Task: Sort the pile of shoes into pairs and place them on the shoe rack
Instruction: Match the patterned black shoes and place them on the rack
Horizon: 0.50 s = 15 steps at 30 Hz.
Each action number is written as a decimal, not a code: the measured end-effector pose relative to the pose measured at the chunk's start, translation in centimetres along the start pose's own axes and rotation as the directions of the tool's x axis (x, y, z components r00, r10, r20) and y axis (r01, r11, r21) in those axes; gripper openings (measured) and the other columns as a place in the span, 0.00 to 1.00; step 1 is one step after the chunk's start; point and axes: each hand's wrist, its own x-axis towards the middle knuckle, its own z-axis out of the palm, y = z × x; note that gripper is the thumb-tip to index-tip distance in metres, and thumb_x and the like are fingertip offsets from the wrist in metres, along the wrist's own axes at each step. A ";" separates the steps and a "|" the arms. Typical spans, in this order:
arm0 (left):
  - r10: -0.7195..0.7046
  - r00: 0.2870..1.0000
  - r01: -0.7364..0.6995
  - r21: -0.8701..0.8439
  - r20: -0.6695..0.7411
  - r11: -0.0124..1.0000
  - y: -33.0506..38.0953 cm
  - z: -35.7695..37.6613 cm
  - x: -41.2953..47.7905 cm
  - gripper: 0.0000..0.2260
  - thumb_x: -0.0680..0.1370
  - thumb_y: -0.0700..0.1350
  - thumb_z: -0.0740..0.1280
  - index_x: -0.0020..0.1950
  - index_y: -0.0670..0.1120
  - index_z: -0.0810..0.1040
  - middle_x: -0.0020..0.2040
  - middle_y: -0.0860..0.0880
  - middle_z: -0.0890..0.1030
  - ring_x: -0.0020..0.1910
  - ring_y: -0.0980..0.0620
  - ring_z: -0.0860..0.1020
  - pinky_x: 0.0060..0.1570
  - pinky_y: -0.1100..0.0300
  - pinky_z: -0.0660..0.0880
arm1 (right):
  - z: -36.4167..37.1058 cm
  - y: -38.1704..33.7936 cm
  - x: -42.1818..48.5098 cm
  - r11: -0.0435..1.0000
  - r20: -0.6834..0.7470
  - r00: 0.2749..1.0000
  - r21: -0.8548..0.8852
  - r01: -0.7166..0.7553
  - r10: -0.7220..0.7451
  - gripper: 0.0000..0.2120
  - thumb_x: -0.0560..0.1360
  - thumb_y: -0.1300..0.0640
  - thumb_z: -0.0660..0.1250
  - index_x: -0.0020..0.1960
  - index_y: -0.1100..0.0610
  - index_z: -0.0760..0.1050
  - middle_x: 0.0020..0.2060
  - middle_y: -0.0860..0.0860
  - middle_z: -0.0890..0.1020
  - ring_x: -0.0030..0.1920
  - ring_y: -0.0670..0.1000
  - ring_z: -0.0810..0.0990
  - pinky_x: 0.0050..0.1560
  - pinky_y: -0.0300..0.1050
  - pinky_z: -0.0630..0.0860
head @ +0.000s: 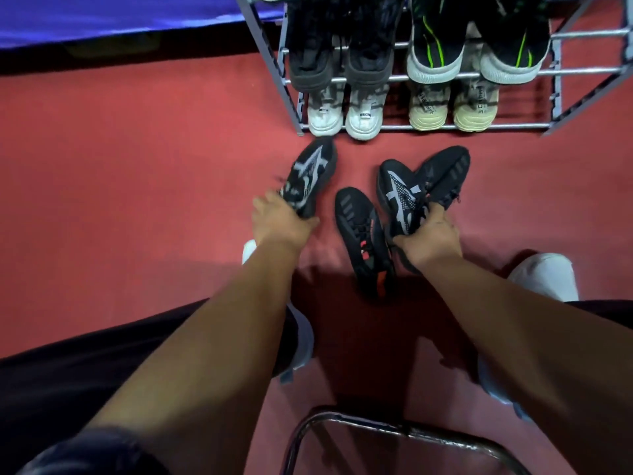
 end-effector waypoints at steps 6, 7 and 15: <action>-0.142 0.963 0.133 0.053 0.231 0.990 -1.7 6.7 -1.1 0.45 0.72 0.61 0.74 0.76 0.34 0.59 0.71 0.36 0.67 0.72 0.35 0.67 0.73 0.45 0.66 | -0.6 -0.1 0.6 0.999 -0.024 0.999 0.024 0.023 -0.023 0.41 0.64 0.44 0.76 0.73 0.51 0.67 0.65 0.53 0.80 0.65 0.63 0.76 0.66 0.55 0.75; -0.160 0.955 0.151 0.057 0.251 0.987 -1.3 7.1 -0.9 0.48 0.71 0.62 0.75 0.77 0.35 0.58 0.71 0.37 0.66 0.72 0.35 0.66 0.73 0.45 0.65 | -0.6 -0.3 0.6 0.999 -0.047 0.998 0.046 0.030 -0.028 0.39 0.64 0.43 0.75 0.73 0.50 0.67 0.64 0.52 0.81 0.65 0.61 0.75 0.66 0.55 0.76; -0.183 0.960 0.163 0.111 0.210 0.980 0.4 9.1 1.6 0.54 0.71 0.62 0.77 0.79 0.34 0.51 0.73 0.38 0.64 0.72 0.37 0.66 0.68 0.44 0.69 | 1.5 -2.9 1.8 0.976 -0.019 0.976 -0.017 0.217 -0.218 0.40 0.69 0.43 0.74 0.77 0.53 0.66 0.70 0.51 0.77 0.68 0.60 0.71 0.71 0.54 0.69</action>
